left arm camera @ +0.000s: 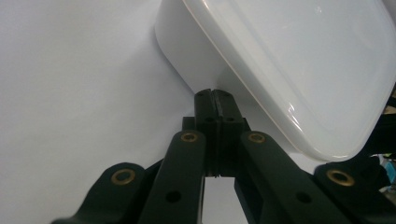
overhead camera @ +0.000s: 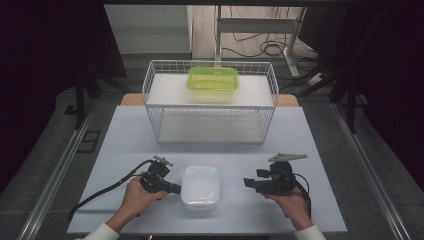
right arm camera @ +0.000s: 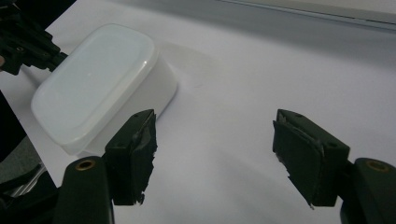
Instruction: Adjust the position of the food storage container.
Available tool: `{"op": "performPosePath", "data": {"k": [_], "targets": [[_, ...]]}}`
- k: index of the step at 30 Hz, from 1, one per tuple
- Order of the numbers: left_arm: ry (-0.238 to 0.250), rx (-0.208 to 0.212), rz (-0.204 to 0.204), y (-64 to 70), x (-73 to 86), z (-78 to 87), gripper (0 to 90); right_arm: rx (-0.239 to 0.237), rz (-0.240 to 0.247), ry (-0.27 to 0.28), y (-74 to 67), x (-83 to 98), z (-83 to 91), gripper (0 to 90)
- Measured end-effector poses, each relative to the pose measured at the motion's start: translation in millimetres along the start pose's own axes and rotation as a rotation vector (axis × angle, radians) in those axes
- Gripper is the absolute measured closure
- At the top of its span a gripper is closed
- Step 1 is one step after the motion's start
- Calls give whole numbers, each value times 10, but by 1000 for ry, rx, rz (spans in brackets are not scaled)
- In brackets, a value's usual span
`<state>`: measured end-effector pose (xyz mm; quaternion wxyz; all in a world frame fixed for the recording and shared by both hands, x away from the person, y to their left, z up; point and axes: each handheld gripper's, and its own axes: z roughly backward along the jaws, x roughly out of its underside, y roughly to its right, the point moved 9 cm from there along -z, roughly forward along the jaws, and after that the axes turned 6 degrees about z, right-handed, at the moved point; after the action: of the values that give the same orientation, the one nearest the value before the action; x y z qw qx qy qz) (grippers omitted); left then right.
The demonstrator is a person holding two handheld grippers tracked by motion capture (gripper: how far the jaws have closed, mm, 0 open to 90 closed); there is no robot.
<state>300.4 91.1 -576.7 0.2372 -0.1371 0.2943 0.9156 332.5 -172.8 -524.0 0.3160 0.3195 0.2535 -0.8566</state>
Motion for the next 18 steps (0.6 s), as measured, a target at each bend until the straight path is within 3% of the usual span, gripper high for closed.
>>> {"op": "performPosePath", "data": {"k": [2,15,18], "targets": [[2,26,14,25,-17,-32,900,2,1,-1,8,3,2,303],[21,26,7,30,-15,-51,900,5,0,1,17,-1,12,303],[54,1,-2,19,-30,8,900,3,-4,3,18,1,11,303]]}}
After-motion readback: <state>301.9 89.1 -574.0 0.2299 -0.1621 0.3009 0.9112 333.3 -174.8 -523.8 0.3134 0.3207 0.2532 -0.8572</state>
